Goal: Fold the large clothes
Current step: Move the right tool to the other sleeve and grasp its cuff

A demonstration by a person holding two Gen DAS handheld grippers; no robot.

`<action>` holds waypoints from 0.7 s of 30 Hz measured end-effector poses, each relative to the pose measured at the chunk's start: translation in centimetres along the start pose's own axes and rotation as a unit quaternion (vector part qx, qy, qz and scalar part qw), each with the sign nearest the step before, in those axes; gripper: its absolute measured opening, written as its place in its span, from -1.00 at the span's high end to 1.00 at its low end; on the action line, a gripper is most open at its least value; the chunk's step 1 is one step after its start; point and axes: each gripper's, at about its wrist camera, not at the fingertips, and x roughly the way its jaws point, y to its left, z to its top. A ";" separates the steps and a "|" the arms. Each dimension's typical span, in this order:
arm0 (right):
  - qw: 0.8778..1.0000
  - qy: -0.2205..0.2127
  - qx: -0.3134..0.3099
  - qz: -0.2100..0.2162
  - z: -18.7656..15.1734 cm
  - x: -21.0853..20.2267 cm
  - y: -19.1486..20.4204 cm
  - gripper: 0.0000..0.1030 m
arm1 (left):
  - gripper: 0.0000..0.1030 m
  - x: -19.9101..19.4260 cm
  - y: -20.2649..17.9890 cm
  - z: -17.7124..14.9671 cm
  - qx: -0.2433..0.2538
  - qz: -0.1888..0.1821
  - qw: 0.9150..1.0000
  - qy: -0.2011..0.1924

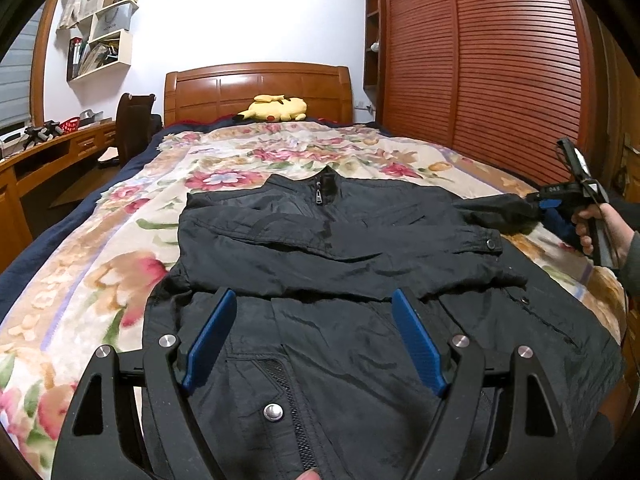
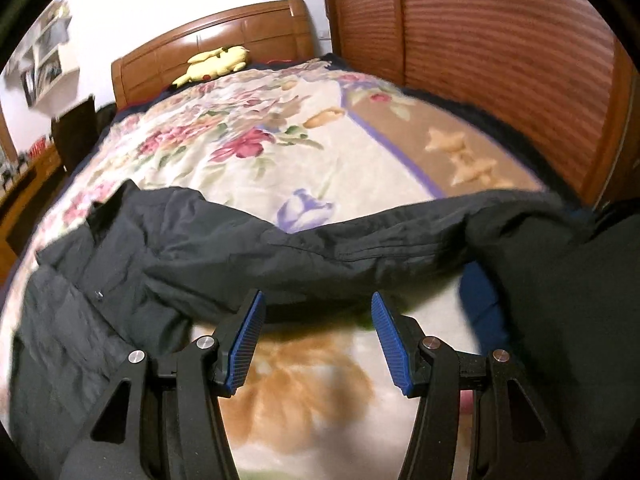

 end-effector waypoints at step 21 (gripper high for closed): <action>0.990 0.024 0.137 -0.036 2.1 7.0 -1.6 -0.36 | -0.57 0.5 -0.3 -0.1 0.005 -0.004 1.000 0.011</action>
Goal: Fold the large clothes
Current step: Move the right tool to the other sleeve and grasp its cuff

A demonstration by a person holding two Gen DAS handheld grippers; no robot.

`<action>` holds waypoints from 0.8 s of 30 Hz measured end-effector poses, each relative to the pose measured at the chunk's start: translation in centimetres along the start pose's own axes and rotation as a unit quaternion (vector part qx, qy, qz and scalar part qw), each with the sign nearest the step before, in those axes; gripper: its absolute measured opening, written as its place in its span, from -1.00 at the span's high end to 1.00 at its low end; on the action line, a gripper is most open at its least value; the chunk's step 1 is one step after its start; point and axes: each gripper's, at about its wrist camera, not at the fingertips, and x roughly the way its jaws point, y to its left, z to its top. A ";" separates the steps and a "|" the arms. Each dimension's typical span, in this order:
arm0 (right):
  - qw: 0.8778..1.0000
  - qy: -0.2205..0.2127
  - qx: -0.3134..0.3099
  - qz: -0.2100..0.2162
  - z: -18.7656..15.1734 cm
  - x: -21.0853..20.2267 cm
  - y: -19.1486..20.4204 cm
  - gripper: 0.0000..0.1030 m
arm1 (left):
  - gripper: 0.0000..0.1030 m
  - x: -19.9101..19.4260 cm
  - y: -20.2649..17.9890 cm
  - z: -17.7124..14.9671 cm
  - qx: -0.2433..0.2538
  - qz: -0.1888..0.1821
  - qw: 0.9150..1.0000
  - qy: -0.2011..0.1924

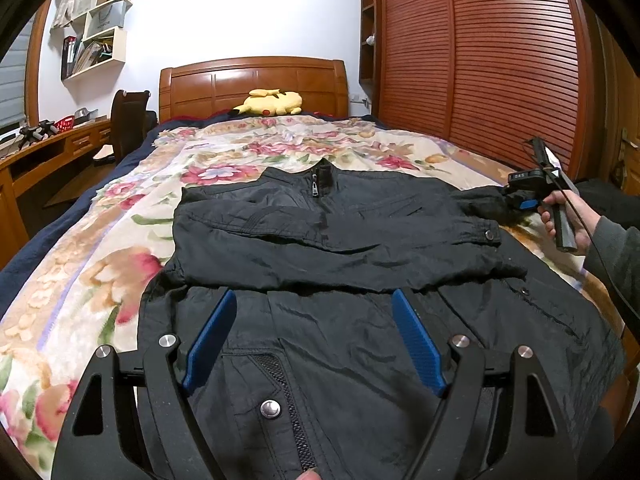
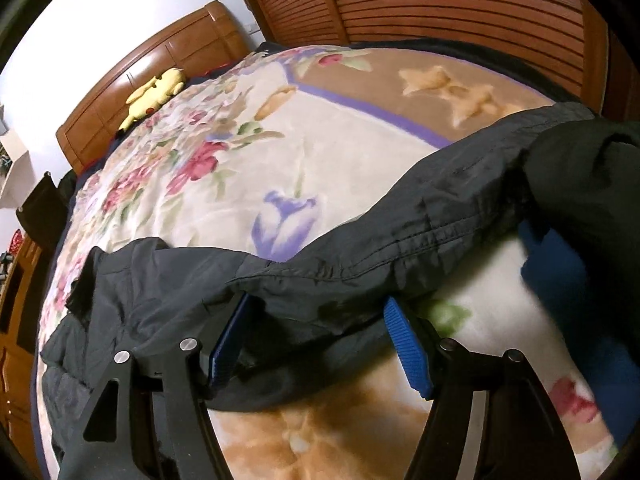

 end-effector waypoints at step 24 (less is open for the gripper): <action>0.960 -0.124 -0.242 0.067 -3.2 -10.2 11.2 0.91 | -0.57 0.0 0.2 -0.3 0.001 0.001 1.000 0.003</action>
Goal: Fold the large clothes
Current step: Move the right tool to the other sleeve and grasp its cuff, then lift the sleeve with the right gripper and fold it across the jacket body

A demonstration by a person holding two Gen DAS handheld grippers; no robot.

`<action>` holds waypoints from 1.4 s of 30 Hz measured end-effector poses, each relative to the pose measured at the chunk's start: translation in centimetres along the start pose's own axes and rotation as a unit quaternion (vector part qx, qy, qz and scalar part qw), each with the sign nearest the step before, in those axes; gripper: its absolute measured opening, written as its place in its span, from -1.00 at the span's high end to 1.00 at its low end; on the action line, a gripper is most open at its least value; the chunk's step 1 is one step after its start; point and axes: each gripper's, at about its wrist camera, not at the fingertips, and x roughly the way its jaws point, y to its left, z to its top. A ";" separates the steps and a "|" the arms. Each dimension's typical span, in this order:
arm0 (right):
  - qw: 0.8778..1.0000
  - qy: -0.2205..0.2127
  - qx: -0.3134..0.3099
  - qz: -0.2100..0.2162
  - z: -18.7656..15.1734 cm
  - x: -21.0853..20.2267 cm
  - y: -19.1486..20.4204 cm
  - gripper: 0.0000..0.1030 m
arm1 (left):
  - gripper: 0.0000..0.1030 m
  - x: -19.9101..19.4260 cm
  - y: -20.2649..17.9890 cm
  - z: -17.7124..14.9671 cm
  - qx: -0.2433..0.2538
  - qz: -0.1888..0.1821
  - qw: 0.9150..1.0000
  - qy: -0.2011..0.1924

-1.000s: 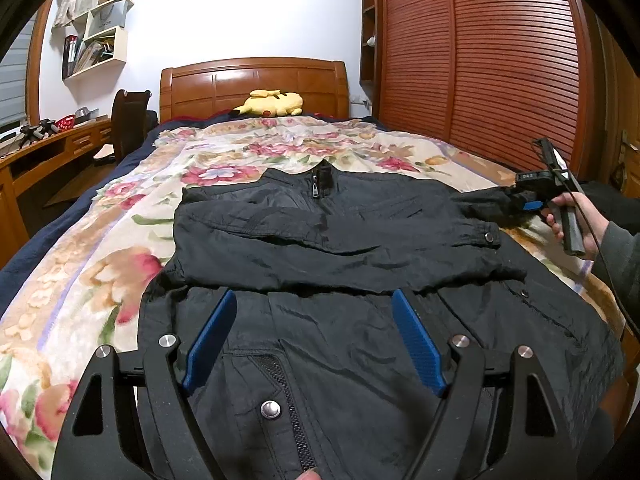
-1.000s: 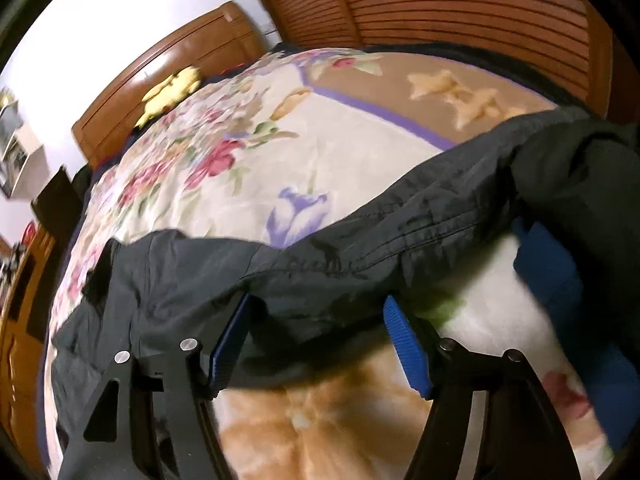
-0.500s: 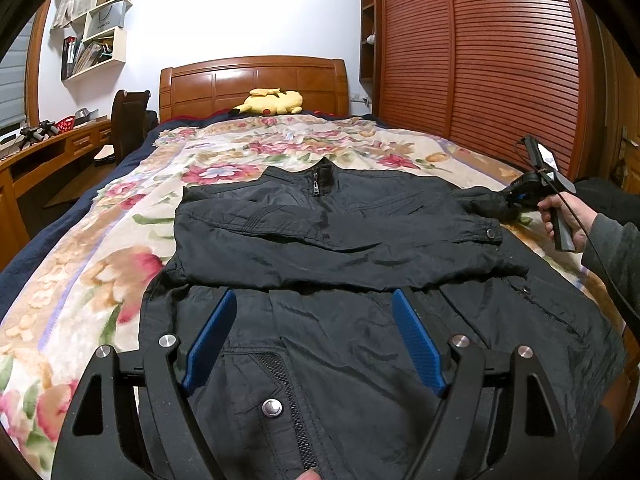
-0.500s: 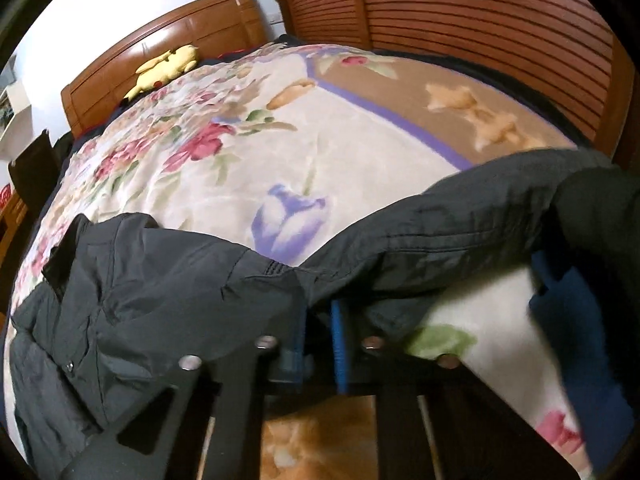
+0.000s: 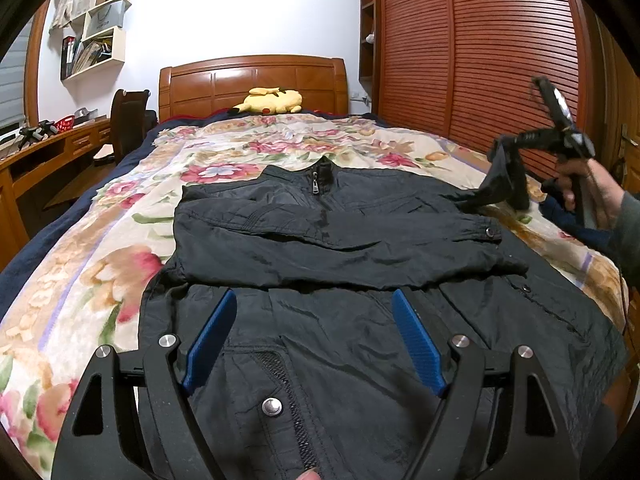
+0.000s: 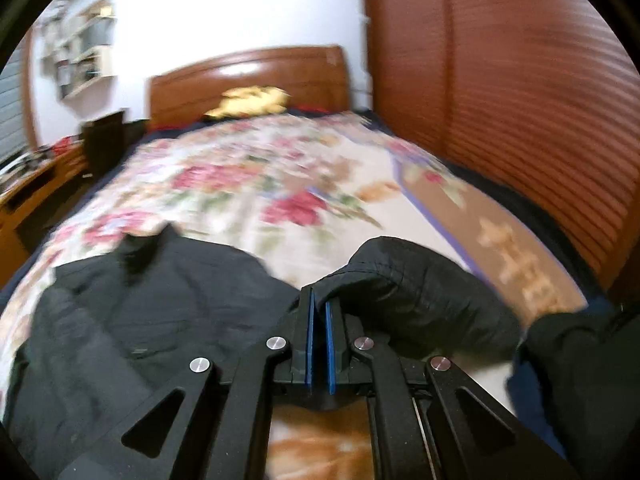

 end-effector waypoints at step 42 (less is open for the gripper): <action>0.993 0.108 0.038 -0.027 -7.7 0.1 2.1 -0.25 | -0.57 -0.6 0.3 -0.4 0.005 0.005 1.000 0.006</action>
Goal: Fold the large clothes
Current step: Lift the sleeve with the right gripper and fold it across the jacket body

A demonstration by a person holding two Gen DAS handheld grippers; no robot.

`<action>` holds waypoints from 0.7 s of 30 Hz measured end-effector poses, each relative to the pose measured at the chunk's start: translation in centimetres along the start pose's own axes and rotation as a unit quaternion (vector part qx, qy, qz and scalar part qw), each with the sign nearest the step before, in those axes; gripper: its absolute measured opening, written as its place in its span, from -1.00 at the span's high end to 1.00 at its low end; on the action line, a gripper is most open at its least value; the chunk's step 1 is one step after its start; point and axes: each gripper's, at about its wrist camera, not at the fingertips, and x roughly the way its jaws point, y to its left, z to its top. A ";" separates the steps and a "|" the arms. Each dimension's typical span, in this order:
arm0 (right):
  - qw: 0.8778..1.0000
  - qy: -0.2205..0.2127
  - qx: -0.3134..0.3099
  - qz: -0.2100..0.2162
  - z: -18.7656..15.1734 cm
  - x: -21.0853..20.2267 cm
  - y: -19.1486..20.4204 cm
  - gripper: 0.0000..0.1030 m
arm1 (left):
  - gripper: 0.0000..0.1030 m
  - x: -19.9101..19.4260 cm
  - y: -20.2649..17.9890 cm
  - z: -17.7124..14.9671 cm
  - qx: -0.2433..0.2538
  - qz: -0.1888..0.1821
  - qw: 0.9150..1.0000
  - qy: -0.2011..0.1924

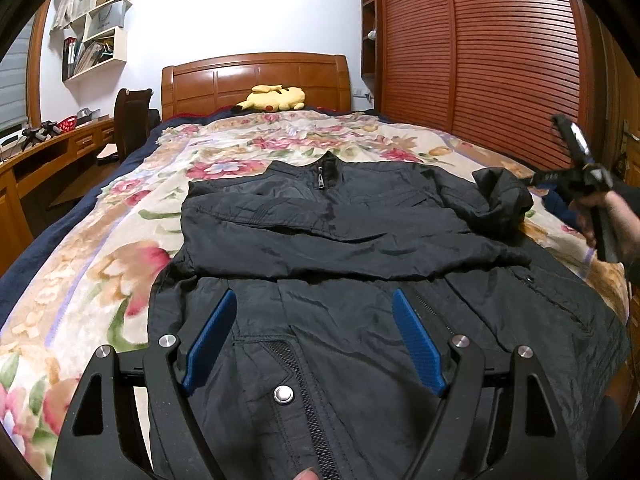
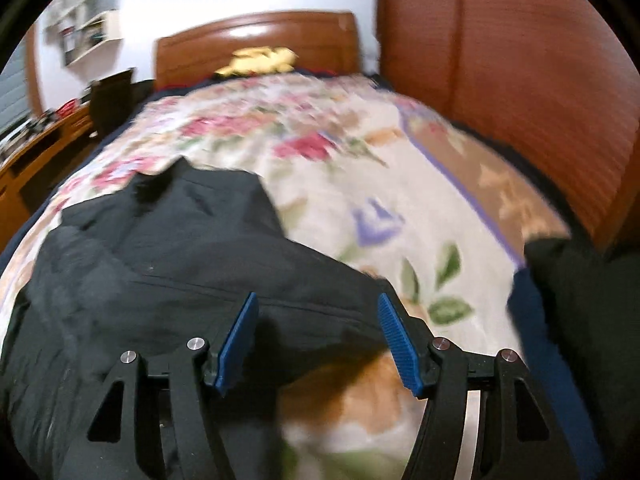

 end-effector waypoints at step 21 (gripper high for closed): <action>0.990 0.083 0.078 0.080 -0.8 7.4 -3.7 0.24 | -0.57 0.4 -0.2 -0.1 0.011 0.004 1.000 0.006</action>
